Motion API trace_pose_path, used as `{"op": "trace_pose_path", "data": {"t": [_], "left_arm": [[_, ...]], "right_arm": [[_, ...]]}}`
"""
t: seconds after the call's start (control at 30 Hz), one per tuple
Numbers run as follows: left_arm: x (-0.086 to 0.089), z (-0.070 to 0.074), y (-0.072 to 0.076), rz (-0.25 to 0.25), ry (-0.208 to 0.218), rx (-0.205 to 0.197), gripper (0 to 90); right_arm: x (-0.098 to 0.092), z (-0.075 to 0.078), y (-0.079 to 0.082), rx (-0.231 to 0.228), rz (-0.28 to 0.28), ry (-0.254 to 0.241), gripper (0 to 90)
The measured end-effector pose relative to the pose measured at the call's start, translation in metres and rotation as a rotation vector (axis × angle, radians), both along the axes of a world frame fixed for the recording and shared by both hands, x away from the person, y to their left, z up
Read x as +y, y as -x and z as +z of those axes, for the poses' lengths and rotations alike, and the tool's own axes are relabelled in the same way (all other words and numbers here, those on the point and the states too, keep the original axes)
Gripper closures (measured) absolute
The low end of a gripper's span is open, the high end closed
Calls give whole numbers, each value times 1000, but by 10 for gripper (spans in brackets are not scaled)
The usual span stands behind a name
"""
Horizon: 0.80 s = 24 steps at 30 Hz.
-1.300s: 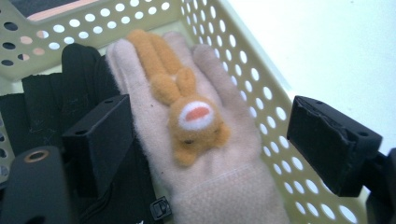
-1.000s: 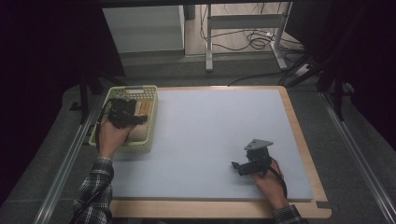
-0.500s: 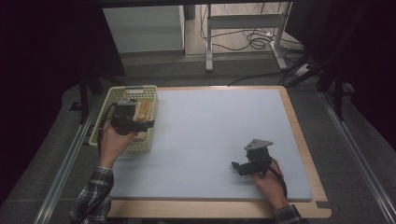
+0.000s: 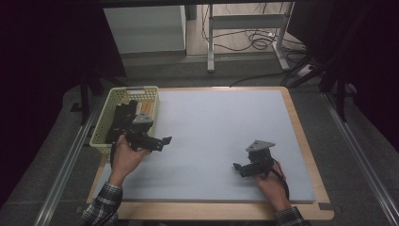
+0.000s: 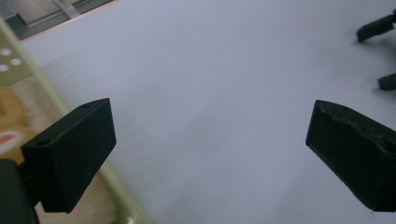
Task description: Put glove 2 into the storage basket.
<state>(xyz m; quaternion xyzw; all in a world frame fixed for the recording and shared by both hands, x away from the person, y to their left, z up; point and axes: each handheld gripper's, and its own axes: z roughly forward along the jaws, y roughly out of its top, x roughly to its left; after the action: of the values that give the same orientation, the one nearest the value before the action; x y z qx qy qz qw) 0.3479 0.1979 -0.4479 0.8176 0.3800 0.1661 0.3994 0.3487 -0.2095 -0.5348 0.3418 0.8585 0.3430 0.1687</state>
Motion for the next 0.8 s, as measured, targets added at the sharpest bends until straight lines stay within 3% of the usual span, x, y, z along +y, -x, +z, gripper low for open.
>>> {"op": "trace_pose_path", "data": {"t": [0.23, 0.4, 0.8], "left_arm": [[-22, -19, 18, -62, 14, -19, 20], [-35, -39, 28, -97, -13, -15, 20], [-48, -84, 41, -133, -52, 43, 17]], "right_arm": [[0, 0, 0, 0, 0, 0, 48], [0, 0, 0, 0, 0, 0, 48], [0, 0, 0, 0, 0, 0, 48]]}}
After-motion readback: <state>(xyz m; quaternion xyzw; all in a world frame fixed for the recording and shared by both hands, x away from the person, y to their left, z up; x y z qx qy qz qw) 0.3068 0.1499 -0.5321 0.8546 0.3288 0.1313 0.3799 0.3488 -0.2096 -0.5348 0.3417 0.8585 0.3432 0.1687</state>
